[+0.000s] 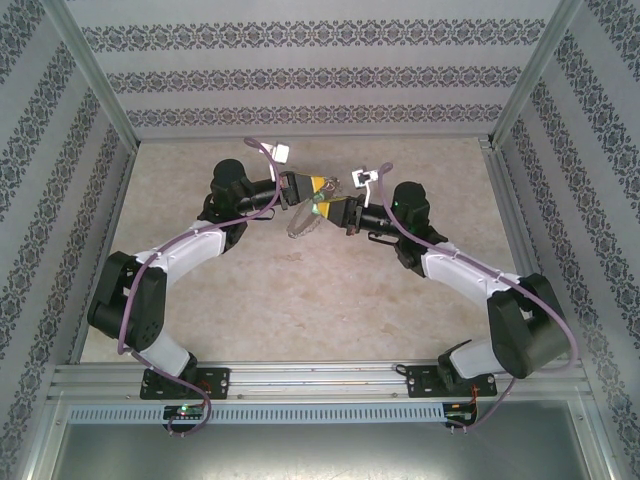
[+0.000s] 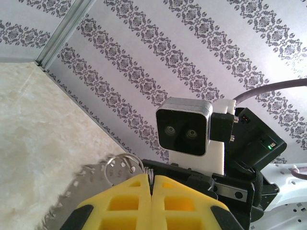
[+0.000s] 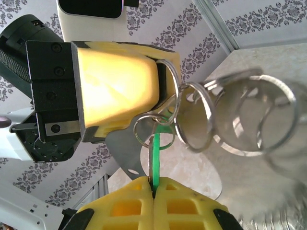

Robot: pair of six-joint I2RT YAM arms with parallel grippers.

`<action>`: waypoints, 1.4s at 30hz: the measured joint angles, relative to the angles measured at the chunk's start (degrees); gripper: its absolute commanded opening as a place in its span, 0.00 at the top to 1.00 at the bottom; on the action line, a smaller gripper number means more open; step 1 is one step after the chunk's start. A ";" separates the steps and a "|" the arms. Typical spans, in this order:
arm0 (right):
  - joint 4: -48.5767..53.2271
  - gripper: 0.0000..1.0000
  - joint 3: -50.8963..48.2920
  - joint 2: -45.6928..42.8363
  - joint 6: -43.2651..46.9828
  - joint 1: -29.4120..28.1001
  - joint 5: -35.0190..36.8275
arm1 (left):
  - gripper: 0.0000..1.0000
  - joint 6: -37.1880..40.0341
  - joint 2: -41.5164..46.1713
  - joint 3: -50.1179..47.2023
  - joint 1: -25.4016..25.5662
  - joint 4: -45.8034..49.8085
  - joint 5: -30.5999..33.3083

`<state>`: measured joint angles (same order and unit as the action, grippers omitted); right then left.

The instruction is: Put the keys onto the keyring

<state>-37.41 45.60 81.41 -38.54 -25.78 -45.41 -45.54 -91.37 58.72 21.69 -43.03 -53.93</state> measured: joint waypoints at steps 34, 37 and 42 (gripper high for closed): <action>-0.33 0.65 -2.10 -9.55 -5.55 4.92 6.27 | 1.00 -0.20 -0.02 0.00 1.03 -2.95 1.77; -2.71 0.67 -1.16 -7.48 -7.34 4.13 7.15 | 1.00 -0.20 -0.02 0.00 1.20 -2.95 1.75; -6.60 0.71 -0.55 -4.13 -10.19 3.45 8.35 | 1.00 -0.20 -0.02 0.00 1.22 -2.93 1.77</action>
<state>-44.01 45.06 77.28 -48.73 -22.33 -37.06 -45.74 -91.39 58.72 22.92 -45.95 -52.16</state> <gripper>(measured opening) 0.309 0.050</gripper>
